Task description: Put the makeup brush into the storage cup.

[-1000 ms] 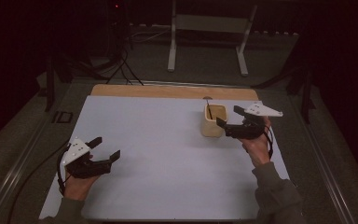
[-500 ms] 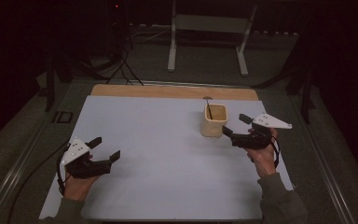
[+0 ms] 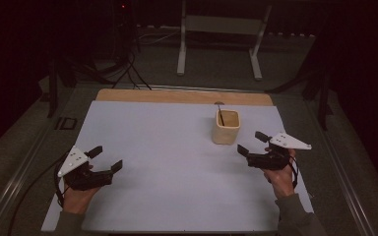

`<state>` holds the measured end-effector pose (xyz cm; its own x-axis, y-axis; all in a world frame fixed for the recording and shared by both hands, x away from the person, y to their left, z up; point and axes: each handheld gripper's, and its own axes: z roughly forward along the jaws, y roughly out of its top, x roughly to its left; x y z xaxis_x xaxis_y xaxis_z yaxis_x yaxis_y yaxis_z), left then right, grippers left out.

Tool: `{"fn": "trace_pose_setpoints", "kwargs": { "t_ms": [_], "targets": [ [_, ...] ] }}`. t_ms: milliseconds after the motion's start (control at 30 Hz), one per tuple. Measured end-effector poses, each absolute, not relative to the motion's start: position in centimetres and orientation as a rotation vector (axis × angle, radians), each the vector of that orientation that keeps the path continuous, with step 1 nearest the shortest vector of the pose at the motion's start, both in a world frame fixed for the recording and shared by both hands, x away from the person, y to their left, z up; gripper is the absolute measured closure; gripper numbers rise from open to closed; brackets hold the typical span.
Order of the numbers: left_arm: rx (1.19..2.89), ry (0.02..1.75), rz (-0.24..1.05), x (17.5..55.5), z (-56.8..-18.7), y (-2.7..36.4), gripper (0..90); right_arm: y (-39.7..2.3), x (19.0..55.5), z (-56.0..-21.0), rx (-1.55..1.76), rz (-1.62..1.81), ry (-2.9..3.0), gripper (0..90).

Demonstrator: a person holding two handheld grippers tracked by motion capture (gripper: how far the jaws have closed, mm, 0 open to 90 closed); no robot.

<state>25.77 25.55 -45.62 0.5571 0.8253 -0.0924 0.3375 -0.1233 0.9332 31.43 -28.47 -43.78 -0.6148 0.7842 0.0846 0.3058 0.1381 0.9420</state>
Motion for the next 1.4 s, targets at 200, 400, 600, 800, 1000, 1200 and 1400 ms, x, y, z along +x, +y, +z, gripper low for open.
{"fn": "trace_pose_setpoints", "kwargs": {
  "t_ms": [200, 400, 600, 800, 1000, 1200, 1400],
  "targets": [
    [1.7, 0.99, 0.573, 25.6, -45.6, 25.9, 10.3, -29.2, 30.3, -44.2, 1.042, 1.475, 1.973, 10.2],
    [1.694, 1.001, 0.578, 25.4, -45.7, 26.4, 10.1, -29.6, 29.1, -45.0, 1.04, 1.464, 1.974, 10.2],
    [1.687, 1.013, 0.587, 25.2, -45.7, 26.9, 10.1, -30.3, 28.2, -45.8, 1.06, 1.464, 1.965, 10.2],
    [1.68, 1.02, 0.594, 25.0, -45.7, 27.4, 10.2, -30.9, 26.9, -46.4, 1.056, 1.469, 1.94, 10.2],
    [1.676, 1.023, 0.594, 24.8, -45.7, 27.9, 10.2, -31.4, 25.9, -46.6, 1.033, 1.496, 1.932, 10.2],
    [1.669, 1.038, 0.603, 24.6, -45.8, 28.4, 10.2, -31.5, 25.5, -46.9, 1.017, 1.494, 1.939, 10.2],
    [1.662, 1.042, 0.61, 24.3, -45.9, 29.0, 10.1, -31.6, 25.3, -47.1, 0.993, 1.486, 1.952, 10.2]
  ]
}}
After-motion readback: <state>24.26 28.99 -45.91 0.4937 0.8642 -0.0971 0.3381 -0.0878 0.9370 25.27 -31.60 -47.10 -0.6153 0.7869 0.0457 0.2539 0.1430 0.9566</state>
